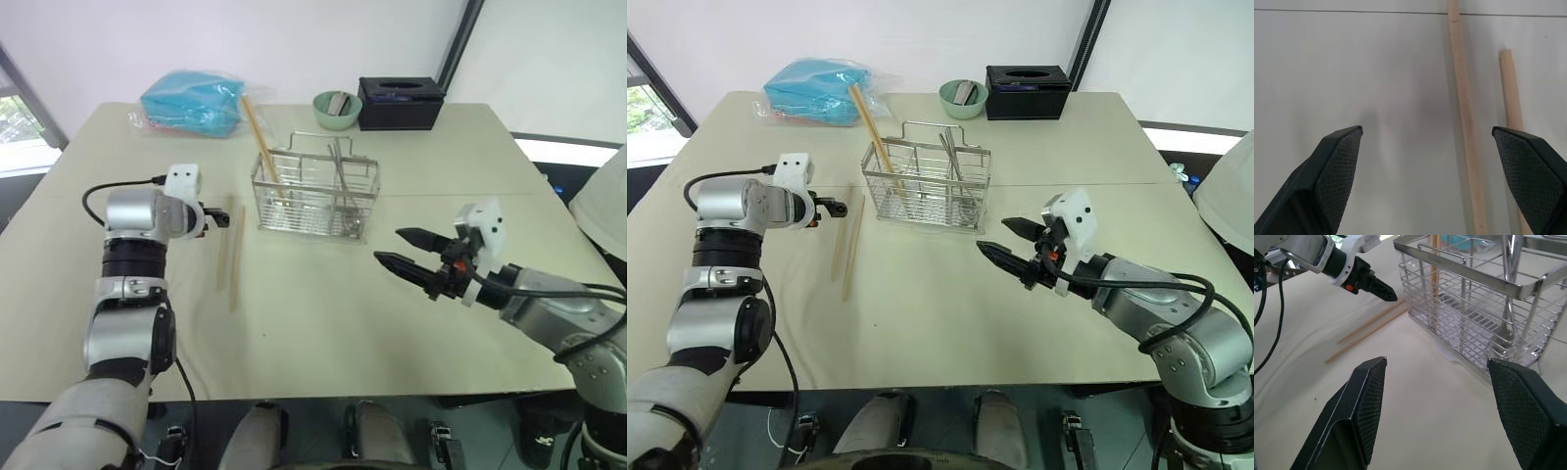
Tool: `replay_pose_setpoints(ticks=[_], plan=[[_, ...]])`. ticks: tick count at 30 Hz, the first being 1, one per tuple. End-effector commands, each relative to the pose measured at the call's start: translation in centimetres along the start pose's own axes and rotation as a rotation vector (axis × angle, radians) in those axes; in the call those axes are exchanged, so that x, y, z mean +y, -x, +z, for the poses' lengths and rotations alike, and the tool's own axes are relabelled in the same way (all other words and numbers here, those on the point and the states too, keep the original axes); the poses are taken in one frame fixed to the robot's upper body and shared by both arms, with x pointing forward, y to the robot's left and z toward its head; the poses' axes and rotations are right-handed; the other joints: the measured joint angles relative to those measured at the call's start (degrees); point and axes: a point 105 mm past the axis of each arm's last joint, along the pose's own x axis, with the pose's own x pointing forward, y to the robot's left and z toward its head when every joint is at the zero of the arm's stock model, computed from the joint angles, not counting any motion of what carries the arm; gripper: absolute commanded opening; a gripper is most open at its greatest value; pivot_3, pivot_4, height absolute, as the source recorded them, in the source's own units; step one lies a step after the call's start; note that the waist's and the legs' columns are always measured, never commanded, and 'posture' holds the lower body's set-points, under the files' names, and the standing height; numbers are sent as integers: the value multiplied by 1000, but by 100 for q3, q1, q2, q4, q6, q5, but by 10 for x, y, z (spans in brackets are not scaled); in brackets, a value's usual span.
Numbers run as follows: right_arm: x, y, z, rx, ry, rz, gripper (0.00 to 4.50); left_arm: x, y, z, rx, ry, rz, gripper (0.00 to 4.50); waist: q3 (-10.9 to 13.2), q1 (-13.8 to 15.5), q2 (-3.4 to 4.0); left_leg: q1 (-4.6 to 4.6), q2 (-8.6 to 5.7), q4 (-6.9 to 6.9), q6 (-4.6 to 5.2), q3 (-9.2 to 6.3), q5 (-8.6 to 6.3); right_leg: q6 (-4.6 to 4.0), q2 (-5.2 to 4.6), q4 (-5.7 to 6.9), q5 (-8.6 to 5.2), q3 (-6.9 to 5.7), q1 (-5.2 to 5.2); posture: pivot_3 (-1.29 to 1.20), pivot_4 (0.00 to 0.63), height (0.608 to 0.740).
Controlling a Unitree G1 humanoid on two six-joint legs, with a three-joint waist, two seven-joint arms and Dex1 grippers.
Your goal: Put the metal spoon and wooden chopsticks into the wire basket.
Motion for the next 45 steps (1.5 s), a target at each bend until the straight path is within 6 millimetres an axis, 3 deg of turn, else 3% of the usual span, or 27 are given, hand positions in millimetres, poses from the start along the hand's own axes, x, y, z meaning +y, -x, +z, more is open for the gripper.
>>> replay_pose_setpoints(ticks=[1, 12, 15, 22, 32, 38, 45], plan=[[4, 3, 12, -58, 33, -9, 3381, 2, 3, 4, -8, -30, 14, 4472, 0, 0, 0, 0, 0, 0, 0, 0, 0, 0, 0, 0, 0, 0, 0, 0, 150, 654], [8, 4, 8, -62, 21, -24, 3381, -2, -14, -25, 98, -47, -17, 4472, -7, 0, 12, 11, 0, 0, 0, 0, 0, 0, 0, 2, 0, 0, 12, 0, 150, 654], [6, 4, 8, -61, 23, -30, 3381, -5, -14, -23, 95, -36, -35, 3580, -9, -1, 16, 14, 1, 0, 0, 1, 0, 1, 0, 2, 0, 0, 14, 0, 150, 654], [6, 4, 9, -63, 29, -31, 3381, -4, -14, -20, 82, -16, -31, 54, -9, 24, 15, 10, -5, 1, 1, -1, 0, 2, -4, -1, -1, 0, 15, 0, 150, 654], [3, 3, 13, -58, 61, -18, 3381, 13, -10, -17, 48, 63, 7, 54, -10, 4, 15, 11, -3, 1, 1, -1, 0, 2, -2, 1, -1, 0, 14, 0, 150, 654], [0, 6, 21, -52, 121, -1, 3381, 23, 21, 49, -348, 173, -103, 54, -3, 1, 7, 5, 1, 0, 0, -1, 0, 2, 0, 2, -1, 0, 3, 0, 150, 654], [-2, 12, 30, -59, 161, -4, 3381, 20, 104, 126, -907, 159, -335, 54, 1, 9, 0, -5, -1, 1, -2, 2, 0, 1, -7, -7, 0, 0, 0, 0, 150, 654]])
